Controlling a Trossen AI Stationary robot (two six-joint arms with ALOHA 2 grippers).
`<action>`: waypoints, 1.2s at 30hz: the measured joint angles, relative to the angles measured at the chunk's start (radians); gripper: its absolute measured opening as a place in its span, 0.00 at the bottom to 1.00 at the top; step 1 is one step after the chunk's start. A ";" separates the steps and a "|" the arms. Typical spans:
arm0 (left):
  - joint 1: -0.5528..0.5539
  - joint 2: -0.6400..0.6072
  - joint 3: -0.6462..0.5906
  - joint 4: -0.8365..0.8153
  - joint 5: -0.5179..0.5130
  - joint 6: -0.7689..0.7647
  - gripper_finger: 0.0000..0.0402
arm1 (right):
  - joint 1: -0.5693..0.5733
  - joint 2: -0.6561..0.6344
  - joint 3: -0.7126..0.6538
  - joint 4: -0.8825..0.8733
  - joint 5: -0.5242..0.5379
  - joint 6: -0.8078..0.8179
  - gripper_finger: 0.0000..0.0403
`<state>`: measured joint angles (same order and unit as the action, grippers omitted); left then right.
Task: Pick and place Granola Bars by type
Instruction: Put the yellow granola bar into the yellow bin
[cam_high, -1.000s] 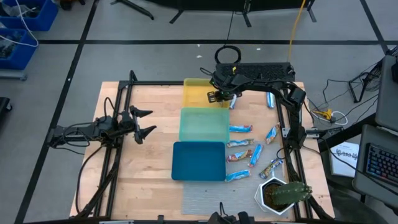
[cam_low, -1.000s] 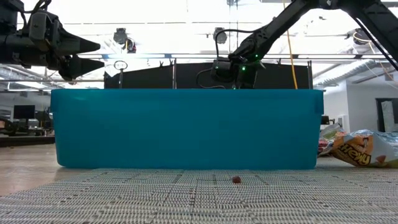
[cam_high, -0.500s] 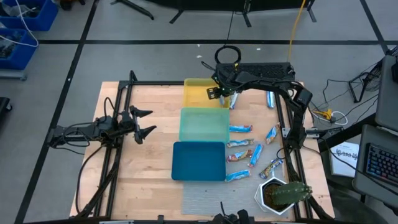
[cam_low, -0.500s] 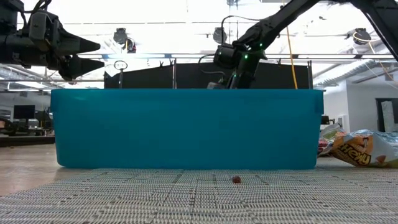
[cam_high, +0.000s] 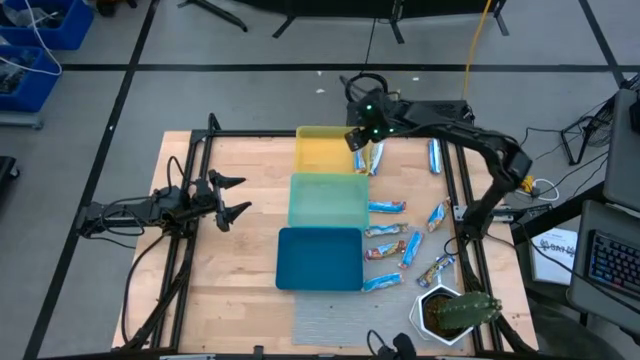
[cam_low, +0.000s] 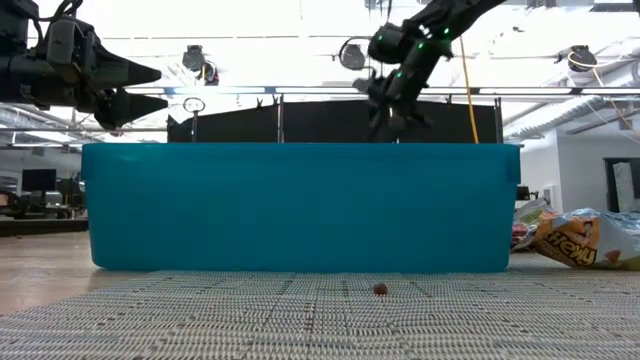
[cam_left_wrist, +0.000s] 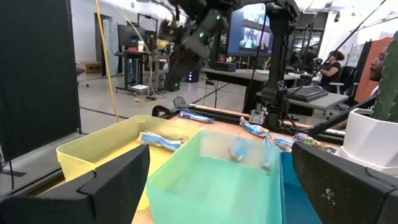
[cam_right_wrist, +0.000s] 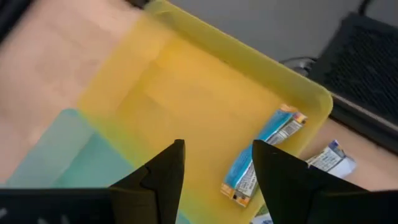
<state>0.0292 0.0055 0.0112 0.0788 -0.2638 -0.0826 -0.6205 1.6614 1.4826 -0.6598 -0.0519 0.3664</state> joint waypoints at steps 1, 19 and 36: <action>0.000 0.000 0.000 0.000 0.000 0.000 0.98 | -0.004 -0.017 0.000 -0.009 -0.029 -0.030 0.45; 0.000 0.000 0.000 0.000 0.000 0.000 0.98 | -0.009 -0.278 0.000 -0.502 -0.240 -0.609 0.45; 0.000 0.000 0.000 0.000 0.000 0.000 0.98 | 0.218 -0.451 0.001 -0.782 -0.172 -0.973 0.45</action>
<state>0.0295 0.0056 0.0113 0.0788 -0.2634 -0.0829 -0.4022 1.2105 1.4834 -1.4416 -0.2238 -0.6066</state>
